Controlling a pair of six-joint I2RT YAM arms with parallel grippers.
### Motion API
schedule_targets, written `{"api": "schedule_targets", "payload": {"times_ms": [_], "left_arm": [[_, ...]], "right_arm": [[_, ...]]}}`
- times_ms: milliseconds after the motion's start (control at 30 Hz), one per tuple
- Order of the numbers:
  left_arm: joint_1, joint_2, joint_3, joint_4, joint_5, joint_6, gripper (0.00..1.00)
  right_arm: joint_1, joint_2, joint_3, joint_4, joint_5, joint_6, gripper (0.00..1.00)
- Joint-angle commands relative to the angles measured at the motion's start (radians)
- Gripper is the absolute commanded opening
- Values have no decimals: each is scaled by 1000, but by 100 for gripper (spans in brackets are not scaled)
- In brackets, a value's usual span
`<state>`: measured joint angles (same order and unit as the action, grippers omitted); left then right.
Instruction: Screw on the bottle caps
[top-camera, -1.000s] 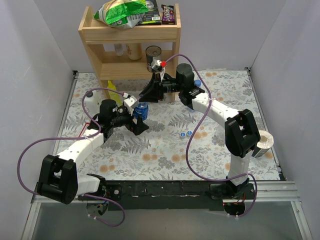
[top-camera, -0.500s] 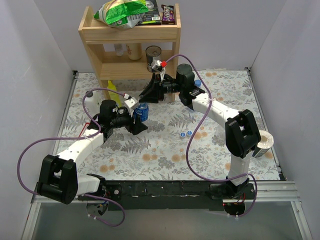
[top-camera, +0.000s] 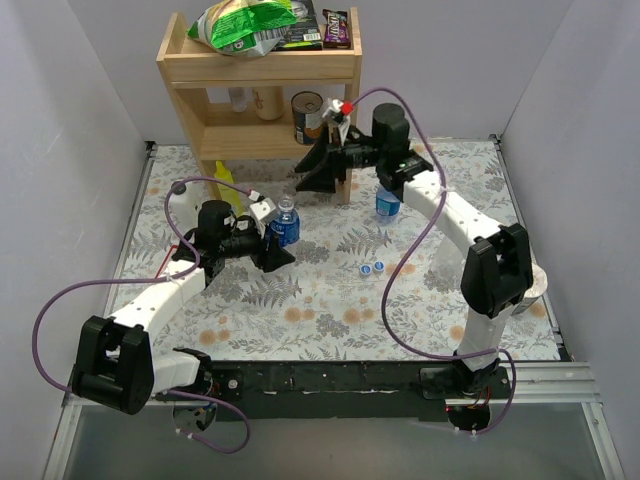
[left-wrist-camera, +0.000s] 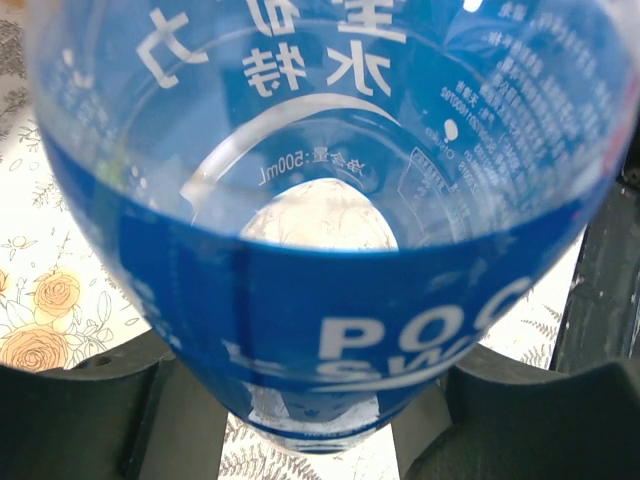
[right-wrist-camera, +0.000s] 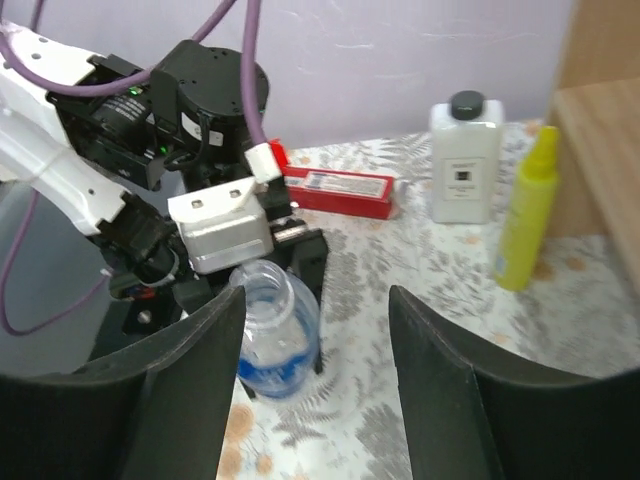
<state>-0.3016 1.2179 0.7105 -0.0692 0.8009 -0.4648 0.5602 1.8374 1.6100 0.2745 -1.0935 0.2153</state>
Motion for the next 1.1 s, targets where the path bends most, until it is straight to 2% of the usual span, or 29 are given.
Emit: {"api": "schedule_targets", "payload": {"times_ms": [0,33,100,133,167,200,300,467,500,567,667,767,833,1067], "left_arm": [[-4,-27,40,-61,43,103,2],[-4,-29,38,-64,41,110,0],[-4,-29,40,-70,50,138,0],[-2,-21,44,-84,57,159,0],[-5,-14,56,-95,57,175,0],[-5,-11,58,-115,60,196,0],[-7,-9,50,-104,38,241,0],[-5,-21,46,-95,0,195,0],[-5,-26,41,-93,-3,183,0],[-7,-31,34,-93,0,151,0],[-7,-44,18,-95,12,135,0],[-7,-57,7,-95,6,127,0],[-7,-58,4,-101,0,130,0],[-7,-52,-2,-104,-9,133,0]], "right_arm": [[-132,-86,193,-295,-17,-234,66],[-144,-86,230,-594,30,-490,65],[-151,-89,293,-848,186,-792,62],[-148,-101,285,-933,226,-908,61],[-146,-107,263,-1054,263,-1094,60],[-145,-115,208,-1092,338,-1155,59],[-140,-121,131,-1225,436,-1381,54],[-128,-145,-111,-1184,552,-1493,52],[-114,-159,-155,-1107,584,-1520,56],[-102,-187,-262,-1048,603,-1556,60],[-74,-185,-330,-992,618,-1596,66],[-60,-139,-329,-1009,627,-1640,67],[-57,-103,-322,-1034,626,-1665,72],[-23,-53,-331,-1060,632,-1738,72]]}}
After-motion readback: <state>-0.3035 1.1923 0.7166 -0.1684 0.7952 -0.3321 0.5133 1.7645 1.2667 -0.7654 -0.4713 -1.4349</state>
